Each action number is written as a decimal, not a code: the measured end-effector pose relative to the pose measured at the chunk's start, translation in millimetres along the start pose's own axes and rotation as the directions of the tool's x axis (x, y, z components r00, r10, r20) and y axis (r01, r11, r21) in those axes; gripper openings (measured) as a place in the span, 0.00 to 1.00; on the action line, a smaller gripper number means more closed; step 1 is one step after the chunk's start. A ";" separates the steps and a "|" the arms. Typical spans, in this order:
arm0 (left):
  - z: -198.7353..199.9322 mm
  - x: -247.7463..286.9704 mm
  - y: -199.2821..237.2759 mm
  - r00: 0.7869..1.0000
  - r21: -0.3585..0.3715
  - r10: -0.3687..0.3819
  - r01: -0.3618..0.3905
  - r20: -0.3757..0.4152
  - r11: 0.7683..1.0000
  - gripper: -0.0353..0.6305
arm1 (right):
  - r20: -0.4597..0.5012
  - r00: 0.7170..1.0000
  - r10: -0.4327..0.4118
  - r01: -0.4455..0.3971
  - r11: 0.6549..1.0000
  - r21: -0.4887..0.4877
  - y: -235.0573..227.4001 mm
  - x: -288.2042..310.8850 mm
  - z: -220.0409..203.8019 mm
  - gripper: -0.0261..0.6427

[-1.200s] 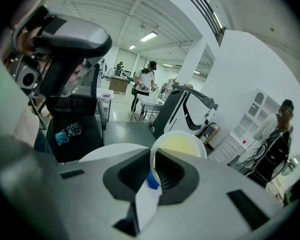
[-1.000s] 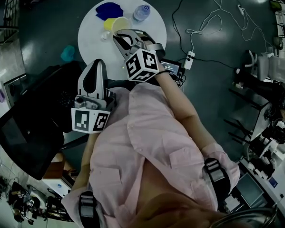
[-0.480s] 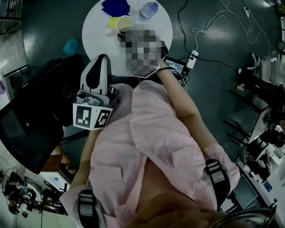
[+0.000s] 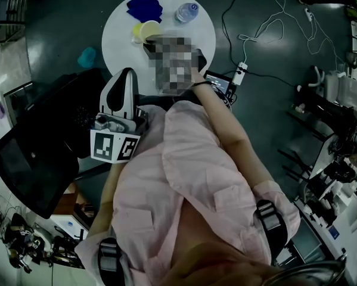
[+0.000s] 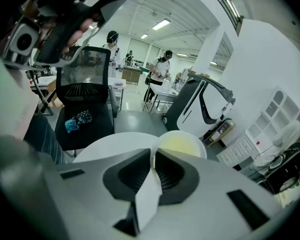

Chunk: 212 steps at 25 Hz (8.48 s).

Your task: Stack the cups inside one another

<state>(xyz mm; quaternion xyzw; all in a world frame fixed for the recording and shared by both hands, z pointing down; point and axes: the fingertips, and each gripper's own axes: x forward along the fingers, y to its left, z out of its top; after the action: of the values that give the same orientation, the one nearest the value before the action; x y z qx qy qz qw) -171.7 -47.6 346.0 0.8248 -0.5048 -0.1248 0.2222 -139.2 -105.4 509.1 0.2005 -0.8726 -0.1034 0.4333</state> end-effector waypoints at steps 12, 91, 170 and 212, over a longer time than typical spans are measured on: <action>1.8 0.2 2.7 1.000 -0.009 0.016 -0.016 -0.007 1.000 0.08 | -0.034 0.998 0.054 -0.056 0.998 -0.038 9.7 13.9 -3.9 0.11; 0.2 -1.5 20.8 0.998 -0.056 0.066 -0.067 -0.014 0.996 0.08 | -0.296 0.925 0.236 -0.294 0.941 -0.170 59.0 92.0 -67.9 0.11; -2.3 -14.6 4.1 0.997 -0.027 0.071 -0.071 0.013 0.997 0.08 | -0.091 0.989 0.120 -0.129 0.987 -0.100 37.7 62.2 -21.0 0.20; -47.5 3.8 -110.3 0.997 0.089 0.061 -0.064 0.039 0.994 0.08 | 0.340 0.882 -0.326 0.148 0.877 0.456 -66.7 -175.4 -41.0 0.08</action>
<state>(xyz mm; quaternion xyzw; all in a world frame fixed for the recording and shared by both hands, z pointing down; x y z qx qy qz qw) -63.8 3.7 333.0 0.8153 -0.5394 -0.1099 0.1794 6.4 -88.5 384.9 0.3699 -0.9128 -0.0075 0.1729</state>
